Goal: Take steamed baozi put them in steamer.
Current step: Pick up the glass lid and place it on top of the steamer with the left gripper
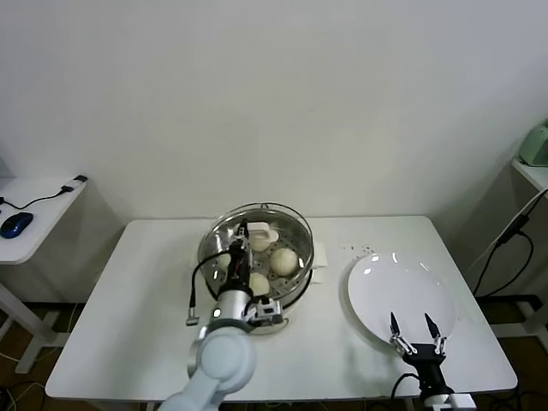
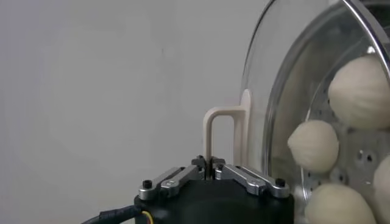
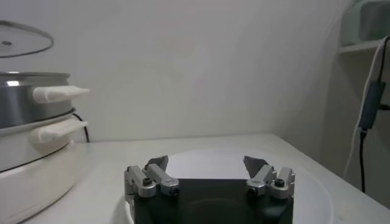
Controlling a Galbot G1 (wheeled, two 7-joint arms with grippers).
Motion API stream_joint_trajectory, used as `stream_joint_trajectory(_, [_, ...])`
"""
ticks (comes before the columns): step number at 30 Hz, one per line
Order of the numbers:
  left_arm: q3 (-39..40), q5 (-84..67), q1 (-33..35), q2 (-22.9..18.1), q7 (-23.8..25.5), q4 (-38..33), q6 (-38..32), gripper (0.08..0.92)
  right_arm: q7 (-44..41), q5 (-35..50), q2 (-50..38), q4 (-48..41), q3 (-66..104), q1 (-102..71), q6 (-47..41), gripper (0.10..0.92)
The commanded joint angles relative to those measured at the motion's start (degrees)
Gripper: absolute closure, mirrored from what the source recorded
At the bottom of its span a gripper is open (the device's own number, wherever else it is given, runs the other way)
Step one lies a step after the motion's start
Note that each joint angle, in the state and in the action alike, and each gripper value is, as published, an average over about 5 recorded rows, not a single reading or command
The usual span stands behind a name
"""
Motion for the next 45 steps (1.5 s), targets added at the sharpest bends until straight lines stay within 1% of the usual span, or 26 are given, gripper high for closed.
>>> stream_joint_trajectory(1, [4.22, 3.74, -1.51, -2.39, 1.76, 0.64, 1.33, 0.862, 0.18, 0.62, -0.22, -0.41, 0.17, -0.09, 1.29, 0.203])
stream_joint_trajectory(7, [4.29, 4.28, -1.76, -4.46, 0.24, 4.47, 1.51, 0.862, 0.48, 0.96, -0.19, -0.56, 0.18, -0.12, 1.83, 0.203])
stream_joint_trajectory(11, [3.73, 4.82, -1.86, -5.05, -0.85, 6.33, 1.33, 0.862, 0.59, 0.96, -0.06, -0.69, 0.1, -0.04, 2.06, 0.203])
stream_joint_trajectory(24, [2.0, 7.05, -1.89, -5.07, -2.7, 10.9, 0.74, 0.862, 0.31, 0.73, -0.09, -0.95, 0.0, -0.2, 2.39, 0.203])
stream_joint_trajectory(36, [0.21, 6.42, -1.97, -3.47, -2.15, 11.03, 0.9, 0.852, -0.01, -0.12, 0.33, -0.77, -0.64, -0.24, 2.38, 0.203])
stream_joint_trajectory(39, [0.2, 5.47, -1.83, -3.07, -2.16, 10.46, 0.94, 0.796, -0.07, -0.39, 0.35, -0.51, -0.62, -0.21, 2.0, 0.203])
stream_joint_trajectory(45, [0.69, 3.04, -1.37, -2.23, -1.27, 7.86, 0.78, 0.623, -0.24, -0.61, 0.23, -0.07, -0.55, -0.01, 1.01, 0.203])
